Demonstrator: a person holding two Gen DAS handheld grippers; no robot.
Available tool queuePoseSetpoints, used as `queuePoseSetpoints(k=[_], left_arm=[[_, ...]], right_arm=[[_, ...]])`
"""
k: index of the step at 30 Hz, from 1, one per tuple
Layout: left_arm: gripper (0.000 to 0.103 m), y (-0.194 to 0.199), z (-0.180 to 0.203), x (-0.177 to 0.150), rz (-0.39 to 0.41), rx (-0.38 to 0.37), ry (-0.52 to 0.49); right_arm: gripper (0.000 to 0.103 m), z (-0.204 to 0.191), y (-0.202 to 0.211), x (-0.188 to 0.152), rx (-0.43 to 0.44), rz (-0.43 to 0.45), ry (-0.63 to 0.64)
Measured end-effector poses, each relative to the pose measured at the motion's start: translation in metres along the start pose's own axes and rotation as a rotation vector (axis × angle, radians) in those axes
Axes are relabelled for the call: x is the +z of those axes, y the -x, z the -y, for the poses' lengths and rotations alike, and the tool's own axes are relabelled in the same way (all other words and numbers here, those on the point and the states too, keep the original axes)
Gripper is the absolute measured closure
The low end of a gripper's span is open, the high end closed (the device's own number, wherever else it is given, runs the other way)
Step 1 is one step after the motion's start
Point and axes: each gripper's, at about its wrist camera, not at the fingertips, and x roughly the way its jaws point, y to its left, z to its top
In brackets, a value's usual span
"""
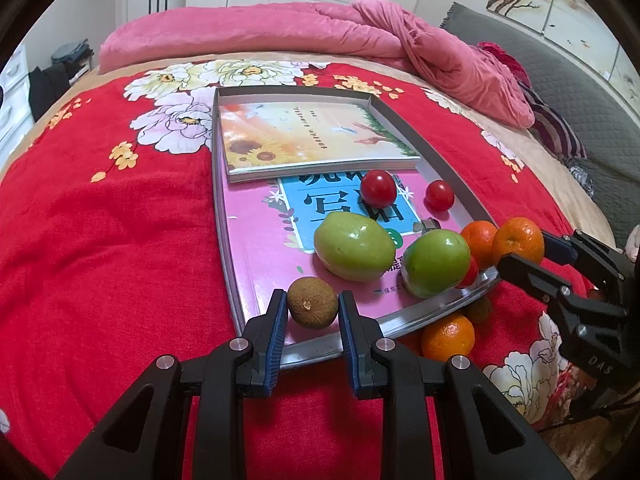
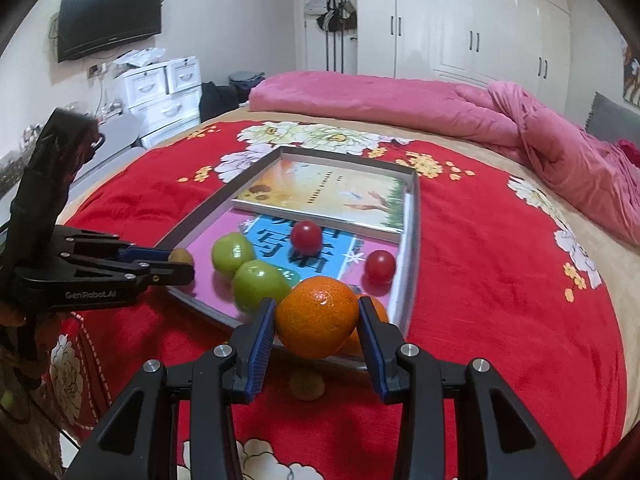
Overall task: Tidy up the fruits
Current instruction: 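Carry the orange over the tray with the right tool while the left tool carries the kiwi there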
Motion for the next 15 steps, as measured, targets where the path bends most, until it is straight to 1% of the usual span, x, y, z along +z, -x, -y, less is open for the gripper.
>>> queuePoseSetpoints(k=[15], left_arm=[[0.077, -0.001, 0.0, 0.0, 0.0, -0.001, 0.001]], right_arm=[[0.062, -0.017, -0.017, 0.001, 0.027, -0.014, 0.049]])
